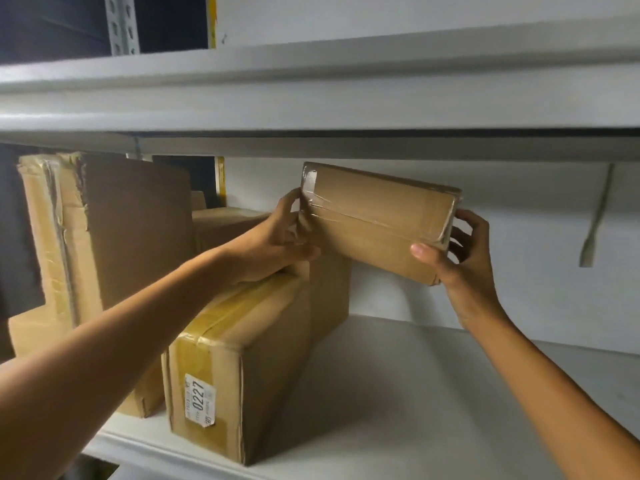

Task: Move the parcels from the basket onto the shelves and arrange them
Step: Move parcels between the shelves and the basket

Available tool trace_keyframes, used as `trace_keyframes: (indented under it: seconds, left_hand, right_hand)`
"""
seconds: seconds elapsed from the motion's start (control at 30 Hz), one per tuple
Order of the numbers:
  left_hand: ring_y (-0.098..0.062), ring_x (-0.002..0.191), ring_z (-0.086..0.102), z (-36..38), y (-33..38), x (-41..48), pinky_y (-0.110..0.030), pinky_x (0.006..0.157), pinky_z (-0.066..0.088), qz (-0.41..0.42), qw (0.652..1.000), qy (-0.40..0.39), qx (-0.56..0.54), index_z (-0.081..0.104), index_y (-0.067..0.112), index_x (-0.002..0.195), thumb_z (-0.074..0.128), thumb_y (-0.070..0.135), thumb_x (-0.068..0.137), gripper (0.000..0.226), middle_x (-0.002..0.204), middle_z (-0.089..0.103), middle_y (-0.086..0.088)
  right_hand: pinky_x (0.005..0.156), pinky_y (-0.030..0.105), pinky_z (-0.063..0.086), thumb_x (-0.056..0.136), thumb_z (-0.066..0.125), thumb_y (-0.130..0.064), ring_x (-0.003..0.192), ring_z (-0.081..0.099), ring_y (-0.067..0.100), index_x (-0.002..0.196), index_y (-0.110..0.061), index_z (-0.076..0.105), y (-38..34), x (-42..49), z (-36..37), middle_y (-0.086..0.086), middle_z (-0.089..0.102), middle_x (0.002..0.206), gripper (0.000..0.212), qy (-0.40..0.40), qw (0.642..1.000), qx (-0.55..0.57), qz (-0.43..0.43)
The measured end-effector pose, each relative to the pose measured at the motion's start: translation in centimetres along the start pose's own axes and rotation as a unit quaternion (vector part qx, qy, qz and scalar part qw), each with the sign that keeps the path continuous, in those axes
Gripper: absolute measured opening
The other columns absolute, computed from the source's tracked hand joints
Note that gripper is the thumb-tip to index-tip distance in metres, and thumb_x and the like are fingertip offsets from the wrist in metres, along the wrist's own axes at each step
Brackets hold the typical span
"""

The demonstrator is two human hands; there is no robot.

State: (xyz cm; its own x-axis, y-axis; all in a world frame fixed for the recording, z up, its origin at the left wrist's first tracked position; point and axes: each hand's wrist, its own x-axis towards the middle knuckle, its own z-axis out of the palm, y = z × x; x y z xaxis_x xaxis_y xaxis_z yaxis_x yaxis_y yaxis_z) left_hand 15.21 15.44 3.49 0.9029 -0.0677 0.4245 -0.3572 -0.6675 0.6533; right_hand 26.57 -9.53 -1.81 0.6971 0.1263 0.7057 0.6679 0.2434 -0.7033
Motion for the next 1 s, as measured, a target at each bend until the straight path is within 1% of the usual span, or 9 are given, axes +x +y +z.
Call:
trace_keyframes:
  seconds: [0.13, 0.2, 0.3, 0.43, 0.5, 0.67, 0.83, 0.93, 1.0]
  left_hand:
    - [-0.007, 0.094, 0.065, 3.4, 2.3, -1.1, -0.016, 0.07, 0.053, 0.037, 0.995, 0.057, -0.07, 0.025, 0.03, 0.147, 0.064, -0.01, 0.082, 0.085, 0.125, 0.053, 0.002]
    - [-0.014, 0.103, 0.063, 5.7, 3.4, -1.3, -0.022, 0.08, 0.054, 0.072, 0.989, 0.076, -0.103, 0.032, 0.028, 0.145, 0.066, -0.011, 0.08, 0.084, 0.127, 0.052, 0.003]
    - [-0.021, 0.128, 0.047, 9.4, 4.6, -1.6, -0.041, 0.101, 0.047, 0.101, 0.987, 0.067, -0.107, 0.028, 0.033, 0.146, 0.073, 0.004, 0.075, 0.089, 0.141, 0.044, 0.001]
    - [-0.012, 0.13, 0.045, 13.8, 5.2, -1.7, -0.025, 0.101, 0.041, 0.136, 0.976, 0.038, -0.166, 0.018, 0.027, 0.152, 0.066, 0.002, 0.079, 0.09, 0.144, 0.045, 0.0]
    - [-0.01, 0.128, 0.047, 15.4, 5.2, -1.9, -0.027, 0.102, 0.04, 0.13, 0.974, 0.039, -0.181, 0.018, 0.029, 0.152, 0.068, 0.008, 0.081, 0.089, 0.143, 0.047, 0.002]
    - [-0.002, 0.101, 0.064, 18.7, 5.3, -2.0, -0.016, 0.081, 0.049, 0.105, 0.974, 0.043, -0.195, 0.045, 0.023, 0.141, 0.077, 0.014, 0.078, 0.071, 0.116, 0.068, 0.006]
    - [0.005, 0.061, 0.06, 21.2, 6.5, -1.6, -0.012, 0.055, 0.045, 0.054, 0.956, 0.062, -0.28, 0.066, 0.032, 0.097, 0.067, 0.033, 0.085, 0.012, 0.067, 0.067, 0.018]
    - [-0.014, 0.091, 0.069, 22.1, 6.5, -1.7, -0.033, 0.074, 0.057, 0.018, 0.933, -0.032, -0.359, 0.065, 0.037, 0.114, 0.073, 0.038, 0.079, 0.035, 0.103, 0.069, -0.002]
    - [-0.019, 0.101, 0.068, 22.7, 6.4, -1.8, -0.038, 0.077, 0.058, 0.019, 0.922, -0.091, -0.375, 0.057, 0.035, 0.128, 0.079, 0.034, 0.073, 0.06, 0.119, 0.066, -0.002]
  right_hand:
    - [0.086, 0.041, 0.055, 0.054, 0.081, -0.038, 0.099, 0.067, 0.012, 0.109, -0.038, 0.049, -0.8, -2.2, -3.8, -0.004, 0.067, 0.109, 0.063, 0.032, 0.996, 0.06, 0.066]
    - [0.094, 0.048, 0.05, 0.064, 0.074, -0.029, 0.091, 0.069, 0.009, 0.107, -0.029, 0.051, -1.2, -3.5, -5.9, -0.009, 0.072, 0.097, 0.049, 0.05, 0.989, 0.101, 0.097]
    - [0.096, 0.051, 0.049, 0.068, 0.069, -0.03, 0.092, 0.069, 0.009, 0.106, -0.025, 0.052, -1.8, -5.8, -9.0, -0.007, 0.072, 0.1, 0.042, 0.058, 0.983, 0.106, 0.142]
    - [0.098, 0.053, 0.047, 0.057, 0.077, -0.049, 0.109, 0.063, 0.02, 0.102, -0.019, 0.057, -3.2, -8.5, -12.1, -0.001, 0.069, 0.112, 0.058, 0.054, 0.972, 0.034, 0.227]
    - [0.097, 0.05, 0.048, 0.06, 0.079, -0.052, 0.115, 0.062, 0.021, 0.105, -0.025, 0.064, -4.0, -9.8, -13.2, -0.003, 0.07, 0.115, 0.054, 0.056, 0.971, 0.017, 0.232]
    - [0.096, 0.034, 0.046, 0.064, 0.068, -0.059, 0.111, 0.063, 0.01, 0.109, -0.033, 0.065, -6.2, -11.8, -15.7, -0.01, 0.071, 0.113, 0.052, 0.107, 0.979, 0.023, 0.172]
    - [0.089, 0.027, 0.053, 0.074, 0.076, -0.036, 0.109, 0.065, 0.01, 0.134, -0.028, 0.05, -7.6, -14.0, -17.8, -0.006, 0.067, 0.122, 0.066, 0.082, 0.982, -0.09, 0.145]
    - [0.089, 0.033, 0.055, 0.086, 0.07, -0.029, 0.107, 0.066, 0.009, 0.136, -0.031, 0.051, -8.7, -15.3, -18.5, -0.008, 0.065, 0.124, 0.053, 0.138, 0.971, -0.146, 0.131]
    - [0.084, 0.029, 0.056, 0.087, 0.069, -0.032, 0.102, 0.067, 0.006, 0.135, -0.032, 0.054, -9.4, -16.3, -18.6, -0.011, 0.067, 0.118, 0.05, 0.168, 0.964, -0.167, 0.125]
